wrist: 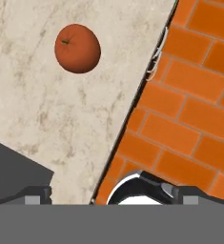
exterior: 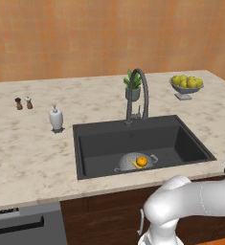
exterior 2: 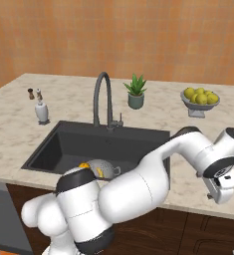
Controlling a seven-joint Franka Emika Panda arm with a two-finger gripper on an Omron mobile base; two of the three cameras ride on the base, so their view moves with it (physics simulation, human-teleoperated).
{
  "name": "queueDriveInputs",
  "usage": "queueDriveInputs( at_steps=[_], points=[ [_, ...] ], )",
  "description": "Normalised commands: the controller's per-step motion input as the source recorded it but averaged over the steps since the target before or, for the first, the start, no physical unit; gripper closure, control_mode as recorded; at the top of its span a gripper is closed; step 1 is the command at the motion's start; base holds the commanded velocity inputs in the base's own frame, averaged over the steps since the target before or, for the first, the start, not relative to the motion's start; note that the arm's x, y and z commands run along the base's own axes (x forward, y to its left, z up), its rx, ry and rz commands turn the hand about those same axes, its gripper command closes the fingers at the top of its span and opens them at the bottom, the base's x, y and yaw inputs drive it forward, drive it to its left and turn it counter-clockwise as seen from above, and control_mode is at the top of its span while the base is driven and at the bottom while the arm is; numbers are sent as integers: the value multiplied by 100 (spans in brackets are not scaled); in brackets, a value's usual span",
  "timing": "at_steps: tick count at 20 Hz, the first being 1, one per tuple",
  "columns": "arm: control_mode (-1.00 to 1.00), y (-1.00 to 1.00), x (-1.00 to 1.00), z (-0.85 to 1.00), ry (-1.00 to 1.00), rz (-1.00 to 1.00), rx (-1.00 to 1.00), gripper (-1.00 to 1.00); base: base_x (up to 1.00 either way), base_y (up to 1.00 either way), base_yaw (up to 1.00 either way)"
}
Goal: Put the colander in the sink, put the orange, banana, tangerine in the colander, and turn on the sink faucet and pour water over the colander.
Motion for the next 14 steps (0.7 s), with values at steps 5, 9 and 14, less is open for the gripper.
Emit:
queueDriveInputs(
  at_steps=[5,9,14],
  points=[
    [-100,-17,16,-23,0,0,-4,-100,0,0,0],
    [-100,-22,17,-17,0,0,-3,-100,0,0,0],
    [-100,-14,23,-6,0,0,0,-100,0,0,0]
  ],
)
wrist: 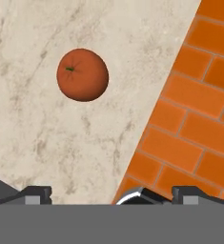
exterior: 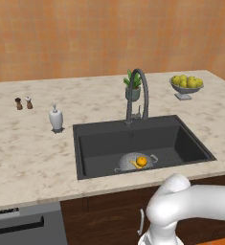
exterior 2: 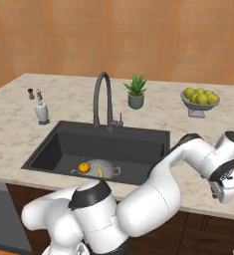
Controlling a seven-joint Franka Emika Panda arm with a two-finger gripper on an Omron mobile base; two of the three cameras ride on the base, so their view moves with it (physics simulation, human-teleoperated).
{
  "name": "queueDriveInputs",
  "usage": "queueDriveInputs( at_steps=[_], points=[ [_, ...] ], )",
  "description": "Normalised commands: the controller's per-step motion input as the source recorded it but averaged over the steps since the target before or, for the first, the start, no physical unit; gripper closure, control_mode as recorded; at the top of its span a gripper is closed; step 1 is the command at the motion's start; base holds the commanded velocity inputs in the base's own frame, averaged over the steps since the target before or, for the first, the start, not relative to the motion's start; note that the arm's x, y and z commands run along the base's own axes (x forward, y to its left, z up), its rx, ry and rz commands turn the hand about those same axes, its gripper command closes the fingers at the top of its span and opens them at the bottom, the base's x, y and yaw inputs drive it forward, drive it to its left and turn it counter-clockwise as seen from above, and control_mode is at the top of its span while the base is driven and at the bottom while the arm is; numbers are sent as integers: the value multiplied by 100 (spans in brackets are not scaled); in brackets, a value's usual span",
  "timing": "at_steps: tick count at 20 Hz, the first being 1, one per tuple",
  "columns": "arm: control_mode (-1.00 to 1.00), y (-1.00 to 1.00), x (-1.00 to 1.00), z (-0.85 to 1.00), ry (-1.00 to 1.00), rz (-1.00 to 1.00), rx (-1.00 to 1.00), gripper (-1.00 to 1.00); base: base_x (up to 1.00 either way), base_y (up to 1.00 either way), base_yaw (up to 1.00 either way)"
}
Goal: Put the colander in the sink, put the orange, banana, tangerine in the colander, and turn on the sink faucet and pour water over the colander.
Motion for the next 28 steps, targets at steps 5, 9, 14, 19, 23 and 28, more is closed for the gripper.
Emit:
queueDriveInputs(
  at_steps=[5,9,14,19,23,28],
  points=[
    [-100,-18,13,-7,1,0,-1,-100,0,0,0],
    [-100,-6,12,-20,5,0,0,-100,0,0,0],
    [-100,-2,18,-19,8,0,0,-100,0,0,0],
    [-100,-7,20,-20,8,0,0,-100,0,0,0],
    [-100,-13,14,-15,5,0,0,-100,0,0,0],
    [-100,-13,18,-17,2,0,0,-100,0,0,0]
  ],
)
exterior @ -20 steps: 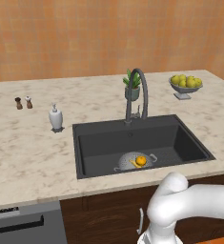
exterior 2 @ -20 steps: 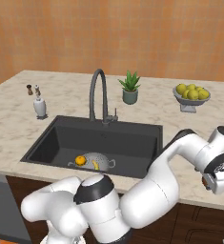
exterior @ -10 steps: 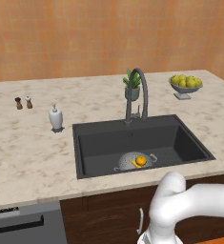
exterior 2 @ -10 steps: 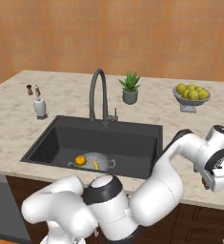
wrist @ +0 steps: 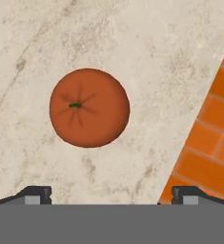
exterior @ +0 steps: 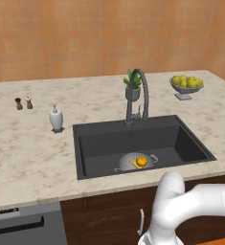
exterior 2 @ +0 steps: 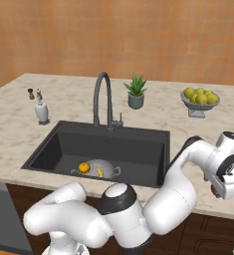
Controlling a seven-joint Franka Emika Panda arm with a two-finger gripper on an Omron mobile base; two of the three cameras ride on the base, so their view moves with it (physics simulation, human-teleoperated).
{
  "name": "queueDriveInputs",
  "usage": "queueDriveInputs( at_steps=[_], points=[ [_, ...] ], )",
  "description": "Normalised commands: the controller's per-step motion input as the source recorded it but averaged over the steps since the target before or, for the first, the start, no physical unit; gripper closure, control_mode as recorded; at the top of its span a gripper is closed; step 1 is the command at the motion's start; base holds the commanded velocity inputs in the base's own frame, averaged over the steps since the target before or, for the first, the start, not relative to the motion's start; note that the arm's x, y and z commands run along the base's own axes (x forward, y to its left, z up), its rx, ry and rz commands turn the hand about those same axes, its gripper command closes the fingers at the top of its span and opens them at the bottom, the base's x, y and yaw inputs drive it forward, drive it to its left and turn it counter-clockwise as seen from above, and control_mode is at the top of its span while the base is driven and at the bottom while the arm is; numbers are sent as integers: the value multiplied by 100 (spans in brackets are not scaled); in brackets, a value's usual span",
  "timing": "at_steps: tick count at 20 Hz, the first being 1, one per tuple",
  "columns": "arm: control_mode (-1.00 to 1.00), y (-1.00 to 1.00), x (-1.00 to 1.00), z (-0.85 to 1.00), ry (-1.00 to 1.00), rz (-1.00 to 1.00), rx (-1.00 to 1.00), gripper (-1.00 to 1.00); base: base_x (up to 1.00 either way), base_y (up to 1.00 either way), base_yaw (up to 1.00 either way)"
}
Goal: Put the colander in the sink, put the orange, banana, tangerine in the colander, and turn on the sink faucet and pour water over the colander.
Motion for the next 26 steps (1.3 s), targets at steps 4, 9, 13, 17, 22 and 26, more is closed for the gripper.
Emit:
queueDriveInputs(
  at_steps=[4,9,13,17,22,26],
  points=[
    [-100,-11,21,-17,2,0,0,-100,0,0,0],
    [-100,-23,19,-13,6,0,0,-100,0,0,0],
    [-100,-25,15,-15,7,0,0,-100,0,0,0],
    [-100,-19,14,-17,4,0,0,-100,0,0,0],
    [-100,-17,8,-10,1,0,0,-100,0,0,0],
    [-100,-1,-5,-25,6,0,0,100,0,0,0]
  ],
)
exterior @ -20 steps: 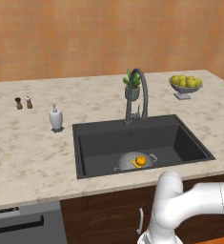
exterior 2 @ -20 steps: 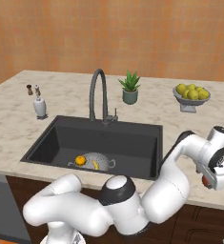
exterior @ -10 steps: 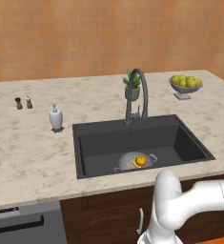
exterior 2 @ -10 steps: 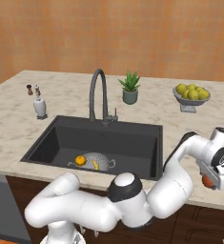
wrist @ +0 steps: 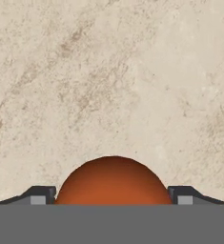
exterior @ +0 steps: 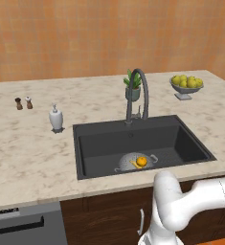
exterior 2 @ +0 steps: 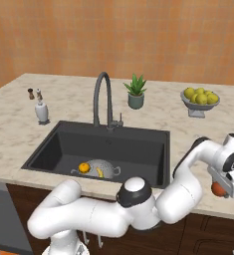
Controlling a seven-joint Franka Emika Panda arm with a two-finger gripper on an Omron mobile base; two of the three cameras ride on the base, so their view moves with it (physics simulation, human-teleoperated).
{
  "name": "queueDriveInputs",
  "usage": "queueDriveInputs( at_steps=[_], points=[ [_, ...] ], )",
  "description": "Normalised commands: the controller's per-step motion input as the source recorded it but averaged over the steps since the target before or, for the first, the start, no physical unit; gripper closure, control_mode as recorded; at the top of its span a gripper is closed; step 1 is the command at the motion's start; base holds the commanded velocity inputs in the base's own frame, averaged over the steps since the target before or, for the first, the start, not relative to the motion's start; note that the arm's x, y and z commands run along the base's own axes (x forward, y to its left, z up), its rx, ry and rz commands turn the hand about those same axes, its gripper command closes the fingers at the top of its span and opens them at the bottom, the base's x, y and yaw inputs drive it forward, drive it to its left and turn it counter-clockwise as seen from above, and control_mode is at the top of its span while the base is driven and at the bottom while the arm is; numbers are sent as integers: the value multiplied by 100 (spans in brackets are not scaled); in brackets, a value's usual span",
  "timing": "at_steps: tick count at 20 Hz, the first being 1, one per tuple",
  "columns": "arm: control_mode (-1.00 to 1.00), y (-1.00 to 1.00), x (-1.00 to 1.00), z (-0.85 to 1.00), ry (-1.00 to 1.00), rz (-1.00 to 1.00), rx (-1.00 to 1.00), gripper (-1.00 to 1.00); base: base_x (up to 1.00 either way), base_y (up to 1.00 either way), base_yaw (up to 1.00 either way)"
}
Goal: Put the colander in the sink, put the orange, banana, tangerine in the colander, and turn on the sink faucet and pour water over the colander.
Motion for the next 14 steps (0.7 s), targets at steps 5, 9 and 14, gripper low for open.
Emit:
queueDriveInputs(
  at_steps=[5,9,14],
  points=[
    [-100,7,-6,-23,5,0,0,100,0,0,0],
    [-100,15,-14,-6,1,1,0,100,0,0,0],
    [-100,54,-49,16,-1,14,0,100,0,0,0]
  ],
)
